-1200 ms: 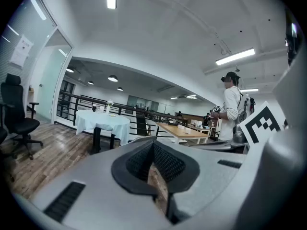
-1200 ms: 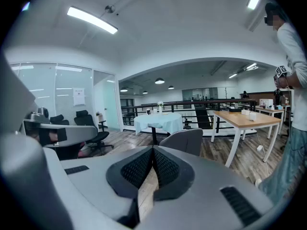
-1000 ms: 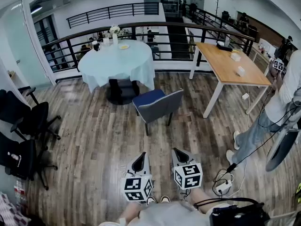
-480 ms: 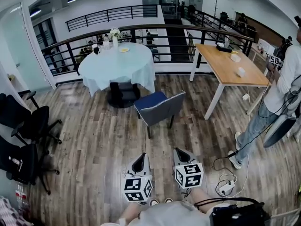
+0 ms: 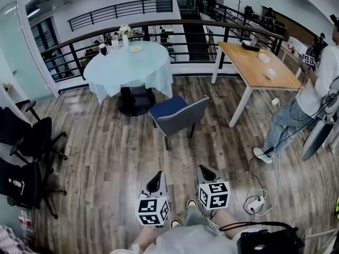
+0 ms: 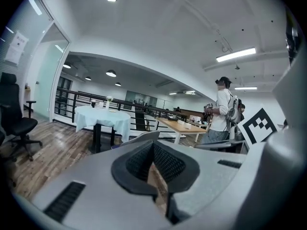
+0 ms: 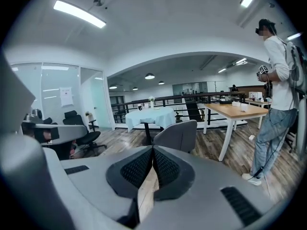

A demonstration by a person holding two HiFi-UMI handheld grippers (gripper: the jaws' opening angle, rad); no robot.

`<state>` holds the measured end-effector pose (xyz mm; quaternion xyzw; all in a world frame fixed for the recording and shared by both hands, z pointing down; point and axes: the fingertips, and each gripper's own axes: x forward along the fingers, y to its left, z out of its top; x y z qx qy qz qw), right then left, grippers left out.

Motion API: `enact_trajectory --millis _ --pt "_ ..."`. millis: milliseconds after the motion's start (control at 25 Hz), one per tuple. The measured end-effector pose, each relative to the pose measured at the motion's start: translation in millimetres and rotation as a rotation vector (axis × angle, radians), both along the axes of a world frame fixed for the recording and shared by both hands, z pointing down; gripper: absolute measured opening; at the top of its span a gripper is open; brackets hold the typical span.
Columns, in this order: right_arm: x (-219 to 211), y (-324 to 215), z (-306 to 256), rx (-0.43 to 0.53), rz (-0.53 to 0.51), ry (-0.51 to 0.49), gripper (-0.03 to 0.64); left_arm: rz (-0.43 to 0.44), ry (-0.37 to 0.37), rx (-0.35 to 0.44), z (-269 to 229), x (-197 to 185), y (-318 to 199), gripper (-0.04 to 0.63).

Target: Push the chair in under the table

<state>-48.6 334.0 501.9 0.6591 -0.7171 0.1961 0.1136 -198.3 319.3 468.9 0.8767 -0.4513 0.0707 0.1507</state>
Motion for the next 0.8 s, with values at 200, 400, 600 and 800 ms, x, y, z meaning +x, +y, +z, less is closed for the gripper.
enact_trajectory --millis 200,400,600,800 --pt "8.4 -11.7 10.6 -0.02 0.003 0.002 0.017 -0.014 0.006 -0.015 9.0 3.2 -14.7 0.003" --pt "19.2 -39.2 12.4 -0.034 -0.004 -0.002 0.017 -0.03 0.016 -0.025 8.8 11.9 -41.7 0.003" --pt "34.6 -71.0 10.1 -0.028 -0.019 -0.004 0.017 -0.044 0.013 -0.021 8.0 29.1 -70.4 0.003" --pt "49.0 -102.6 10.1 -0.029 -0.035 -0.006 0.017 -0.06 0.003 -0.022 9.6 42.8 -99.7 0.003"
